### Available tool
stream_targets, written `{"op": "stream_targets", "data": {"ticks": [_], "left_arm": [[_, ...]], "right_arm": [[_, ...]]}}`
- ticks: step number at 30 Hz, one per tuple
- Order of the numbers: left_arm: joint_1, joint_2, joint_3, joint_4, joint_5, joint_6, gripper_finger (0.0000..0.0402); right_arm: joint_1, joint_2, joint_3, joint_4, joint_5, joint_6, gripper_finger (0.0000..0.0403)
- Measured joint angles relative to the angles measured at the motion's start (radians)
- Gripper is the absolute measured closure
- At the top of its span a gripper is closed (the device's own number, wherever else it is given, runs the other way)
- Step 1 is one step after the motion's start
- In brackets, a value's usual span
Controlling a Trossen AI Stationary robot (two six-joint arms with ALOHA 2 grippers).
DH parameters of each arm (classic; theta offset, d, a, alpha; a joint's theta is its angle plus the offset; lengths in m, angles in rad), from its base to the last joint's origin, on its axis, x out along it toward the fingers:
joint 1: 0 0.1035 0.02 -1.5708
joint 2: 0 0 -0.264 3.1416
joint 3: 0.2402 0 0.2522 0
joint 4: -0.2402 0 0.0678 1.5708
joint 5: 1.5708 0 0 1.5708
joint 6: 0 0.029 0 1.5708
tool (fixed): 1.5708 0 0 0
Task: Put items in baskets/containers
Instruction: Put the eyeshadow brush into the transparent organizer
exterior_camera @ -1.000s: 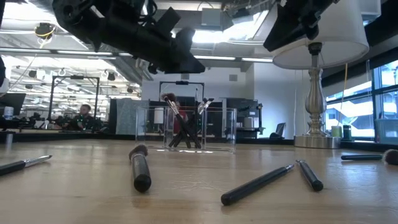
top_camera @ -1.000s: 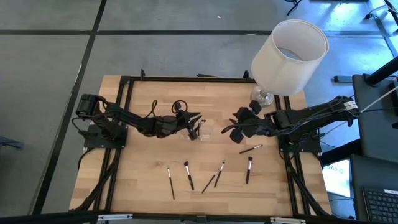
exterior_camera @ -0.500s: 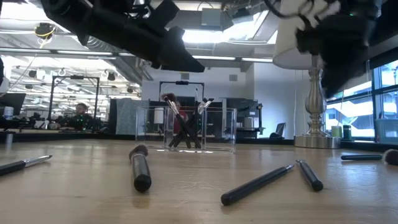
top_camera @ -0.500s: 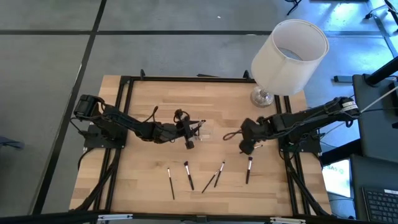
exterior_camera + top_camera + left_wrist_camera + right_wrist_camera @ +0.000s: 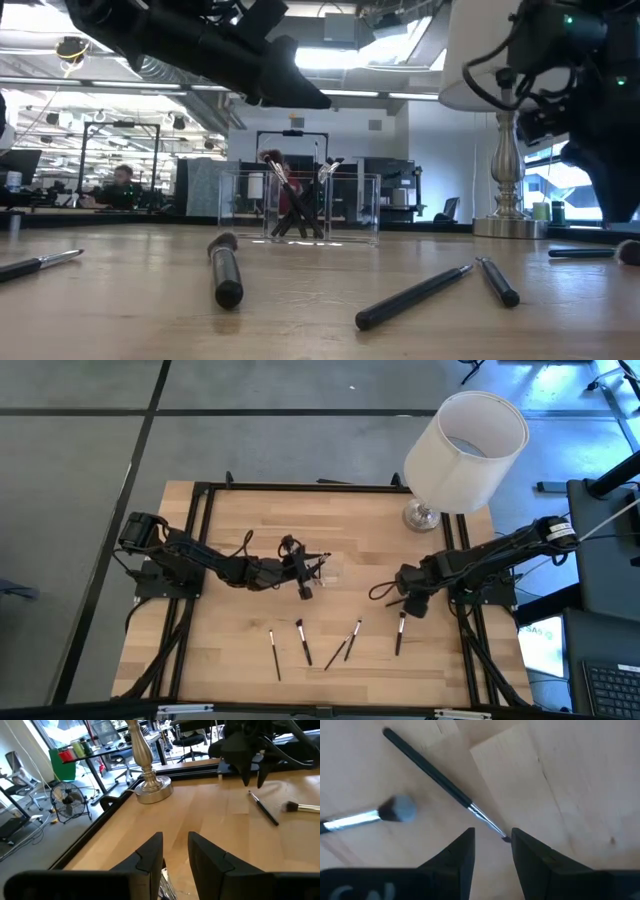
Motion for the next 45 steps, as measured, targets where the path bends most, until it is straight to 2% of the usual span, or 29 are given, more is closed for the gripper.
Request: {"op": "stream_targets", "data": {"ticks": [9,20,32,36,41,45], "left_arm": [[0.005,0.0,0.0,-0.001,-0.002,-0.006,0.0315],[0.006,0.0,0.0,-0.005,-0.002,-0.008,0.0315],[0.005,0.0,0.0,-0.005,-0.002,0.018,0.0318],[0.006,0.0,0.0,-0.008,-0.002,0.018,0.0318],[0.005,0.0,0.0,-0.008,-0.002,0.018,0.032],[0.006,0.0,0.0,-0.008,-0.003,0.019,0.032]], "right_arm": [[0.0,0.0,-0.078,0.019,0.0,-0.131,0.0276],[0.0,0.002,-0.097,0.072,0.06,-0.095,0.0276],[0.0,0.132,-0.092,0.072,0.011,-0.116,0.0276],[-0.002,0.14,-0.084,0.068,-0.014,-0.088,0.0276],[0.0,0.126,-0.007,0.045,0.073,0.049,0.0276],[0.003,0.127,0.096,0.05,0.167,0.035,0.0276]]}}
